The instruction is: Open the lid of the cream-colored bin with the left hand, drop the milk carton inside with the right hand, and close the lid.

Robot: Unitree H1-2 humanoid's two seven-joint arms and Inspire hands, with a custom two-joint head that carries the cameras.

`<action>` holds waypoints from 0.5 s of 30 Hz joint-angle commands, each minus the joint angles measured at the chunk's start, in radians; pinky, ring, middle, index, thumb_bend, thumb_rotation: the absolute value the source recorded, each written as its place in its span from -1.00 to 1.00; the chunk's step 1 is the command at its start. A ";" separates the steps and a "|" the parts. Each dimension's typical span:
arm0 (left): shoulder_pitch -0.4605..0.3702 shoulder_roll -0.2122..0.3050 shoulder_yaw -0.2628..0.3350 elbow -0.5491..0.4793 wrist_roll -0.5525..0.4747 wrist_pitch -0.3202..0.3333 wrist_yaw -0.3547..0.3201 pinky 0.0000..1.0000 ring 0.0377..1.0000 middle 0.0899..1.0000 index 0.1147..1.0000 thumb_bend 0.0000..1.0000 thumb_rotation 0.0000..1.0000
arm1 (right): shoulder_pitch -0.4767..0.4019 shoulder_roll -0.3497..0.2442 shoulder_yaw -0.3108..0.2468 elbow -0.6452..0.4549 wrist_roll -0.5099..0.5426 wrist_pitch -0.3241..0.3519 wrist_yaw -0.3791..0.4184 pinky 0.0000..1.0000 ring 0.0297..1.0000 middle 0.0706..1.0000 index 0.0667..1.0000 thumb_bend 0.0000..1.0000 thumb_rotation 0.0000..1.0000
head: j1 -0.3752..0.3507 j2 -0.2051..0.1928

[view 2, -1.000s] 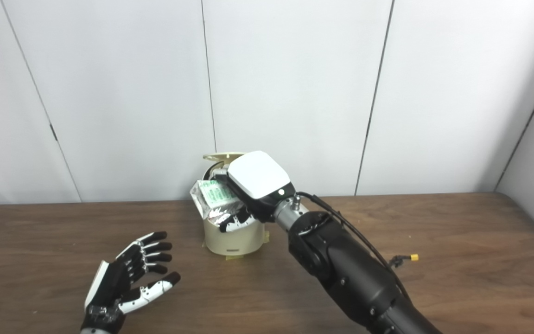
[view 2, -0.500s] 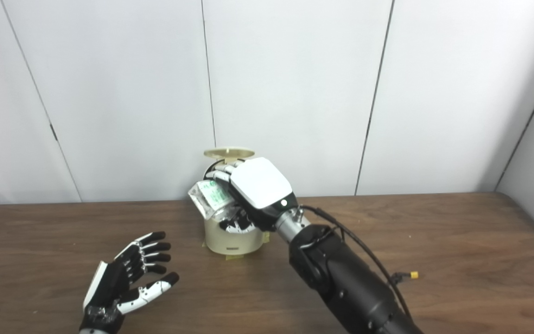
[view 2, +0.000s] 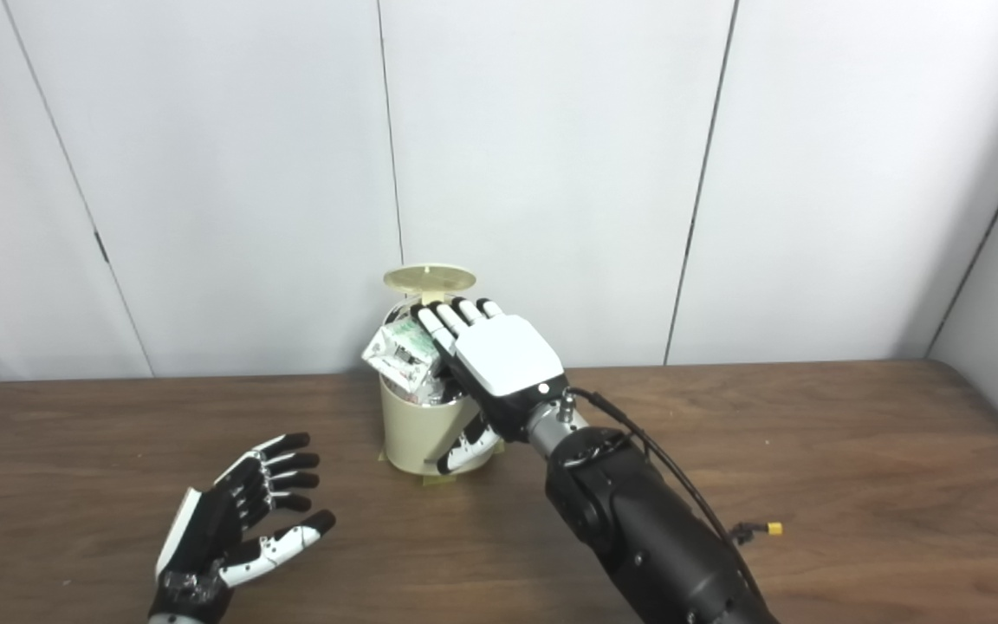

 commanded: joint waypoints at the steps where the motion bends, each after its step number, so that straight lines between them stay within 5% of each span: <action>1: 0.004 0.010 -0.002 0.006 0.011 -0.022 0.002 0.24 0.37 0.43 0.52 0.40 -0.83 | -0.039 0.001 -0.013 -0.033 -0.007 0.008 0.002 1.00 1.00 1.00 1.00 1.00 -0.26 | -0.001 0.001; 15: 0.000 0.010 -0.007 0.013 0.023 -0.026 0.008 0.25 0.37 0.43 0.52 0.40 -0.82 | -0.016 -0.006 -0.037 -0.073 -0.012 -0.006 -0.064 1.00 1.00 1.00 1.00 1.00 -0.36 | -0.004 -0.003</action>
